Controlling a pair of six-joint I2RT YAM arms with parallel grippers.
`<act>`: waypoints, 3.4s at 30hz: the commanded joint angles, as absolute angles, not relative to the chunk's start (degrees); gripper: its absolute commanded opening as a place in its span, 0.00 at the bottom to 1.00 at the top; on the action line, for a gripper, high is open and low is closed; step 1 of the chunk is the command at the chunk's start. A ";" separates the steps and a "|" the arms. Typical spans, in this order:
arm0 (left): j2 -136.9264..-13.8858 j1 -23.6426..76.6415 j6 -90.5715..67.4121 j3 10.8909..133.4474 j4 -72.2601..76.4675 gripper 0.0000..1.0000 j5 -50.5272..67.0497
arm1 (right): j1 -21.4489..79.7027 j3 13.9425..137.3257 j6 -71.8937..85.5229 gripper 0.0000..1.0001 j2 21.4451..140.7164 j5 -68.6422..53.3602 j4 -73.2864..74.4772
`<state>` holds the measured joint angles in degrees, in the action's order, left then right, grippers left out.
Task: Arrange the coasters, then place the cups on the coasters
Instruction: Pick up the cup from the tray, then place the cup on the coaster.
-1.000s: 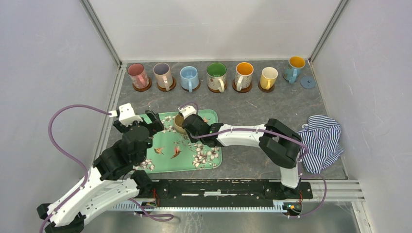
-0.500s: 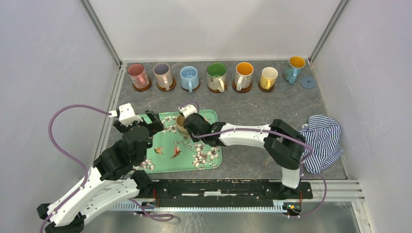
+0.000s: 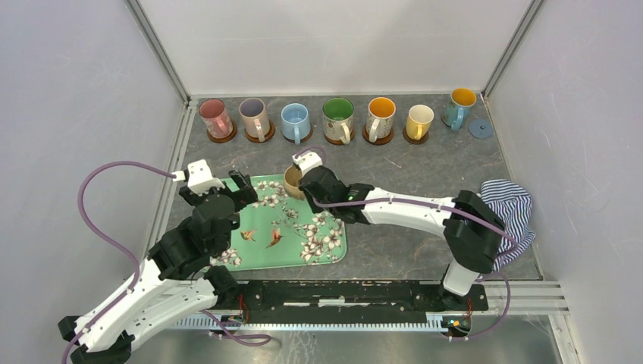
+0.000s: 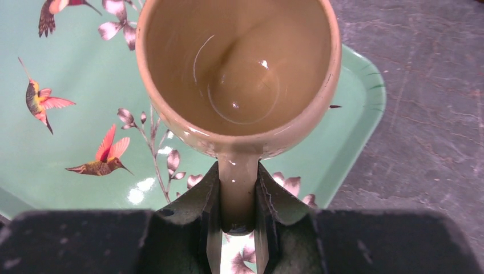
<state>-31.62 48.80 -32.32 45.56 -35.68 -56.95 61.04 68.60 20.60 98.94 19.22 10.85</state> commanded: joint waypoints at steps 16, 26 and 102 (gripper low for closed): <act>-34.04 48.94 -25.57 46.38 -28.28 1.00 -57.10 | 51.87 60.72 19.57 0.00 81.23 22.11 4.02; -35.24 48.95 -23.40 46.24 -26.11 1.00 -55.54 | 44.80 58.23 19.43 0.00 75.07 22.58 4.65; -34.01 48.87 -24.97 43.43 -24.14 1.00 -48.69 | -13.09 81.17 19.73 0.00 109.44 21.27 -9.94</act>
